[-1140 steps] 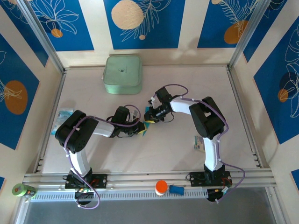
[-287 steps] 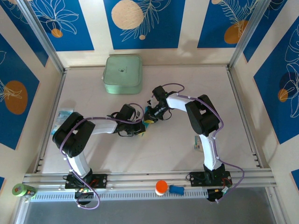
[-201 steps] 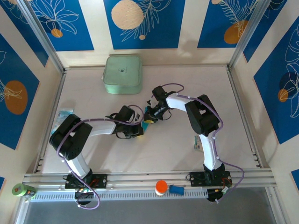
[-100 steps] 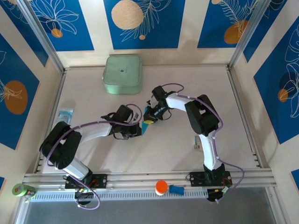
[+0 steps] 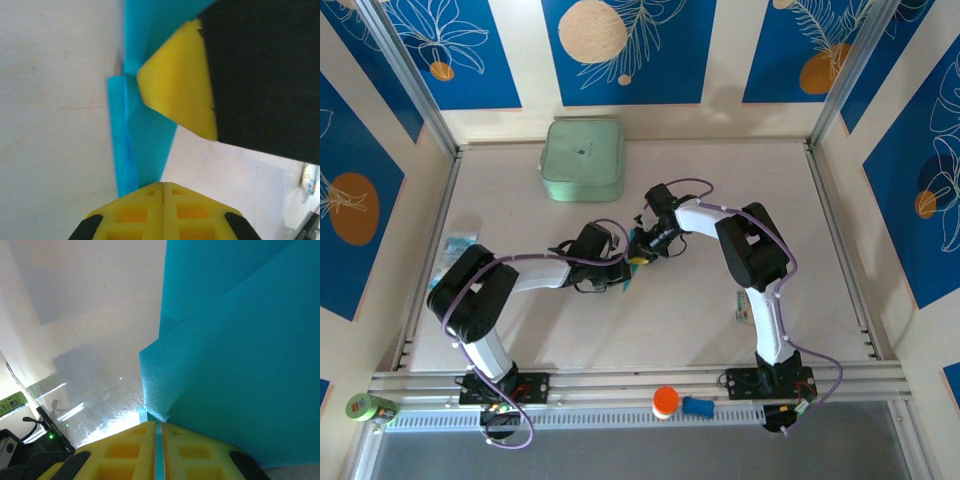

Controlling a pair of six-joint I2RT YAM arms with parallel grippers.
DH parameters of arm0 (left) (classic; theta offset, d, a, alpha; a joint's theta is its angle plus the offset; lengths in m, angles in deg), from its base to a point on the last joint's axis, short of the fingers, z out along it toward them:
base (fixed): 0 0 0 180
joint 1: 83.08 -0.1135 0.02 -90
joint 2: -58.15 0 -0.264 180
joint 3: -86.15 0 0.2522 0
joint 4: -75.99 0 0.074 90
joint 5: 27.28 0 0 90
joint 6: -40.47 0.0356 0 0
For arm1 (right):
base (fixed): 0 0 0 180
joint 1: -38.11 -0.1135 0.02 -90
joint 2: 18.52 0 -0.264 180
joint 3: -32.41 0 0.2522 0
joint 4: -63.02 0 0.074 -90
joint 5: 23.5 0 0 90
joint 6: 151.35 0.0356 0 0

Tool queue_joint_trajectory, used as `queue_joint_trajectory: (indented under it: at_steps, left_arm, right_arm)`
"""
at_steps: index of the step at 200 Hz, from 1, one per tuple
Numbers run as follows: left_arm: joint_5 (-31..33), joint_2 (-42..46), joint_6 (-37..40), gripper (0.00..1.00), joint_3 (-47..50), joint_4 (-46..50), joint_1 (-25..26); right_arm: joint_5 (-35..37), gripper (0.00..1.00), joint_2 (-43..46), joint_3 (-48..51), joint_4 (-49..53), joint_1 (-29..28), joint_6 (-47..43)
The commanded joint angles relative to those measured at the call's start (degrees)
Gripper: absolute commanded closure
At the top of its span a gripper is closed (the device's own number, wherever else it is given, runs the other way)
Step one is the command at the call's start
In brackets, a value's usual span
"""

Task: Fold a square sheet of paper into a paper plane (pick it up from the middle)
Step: Fold the wing for the fifth time at the center of the table.

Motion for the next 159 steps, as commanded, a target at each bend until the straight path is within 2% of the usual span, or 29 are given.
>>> queue_joint_trajectory:
  at_steps: [1,48,84,112,159]
  left_arm:
    - [3.01,-1.17,-0.38,1.00,-1.19,1.32,0.39]
    - [3.25,-2.33,-0.25,1.00,-0.64,4.25,0.37]
    - [3.32,-2.61,0.01,1.00,-0.68,6.09,0.39]
    - [3.47,-2.34,0.28,1.00,-1.05,6.87,0.35]
    - [1.86,-1.23,0.93,1.00,-1.61,6.39,0.34]
  right_arm:
    - [3.75,0.87,-3.58,0.71,3.08,0.15,0.82]
    - [1.09,0.87,2.06,-0.74,2.37,0.67,0.54]
    - [3.52,0.87,6.35,0.51,1.50,0.87,-0.68]
    - [5.12,0.87,5.57,1.51,1.03,0.97,-1.40]
    - [5.70,0.87,0.77,-3.53,2.82,0.88,-2.76]
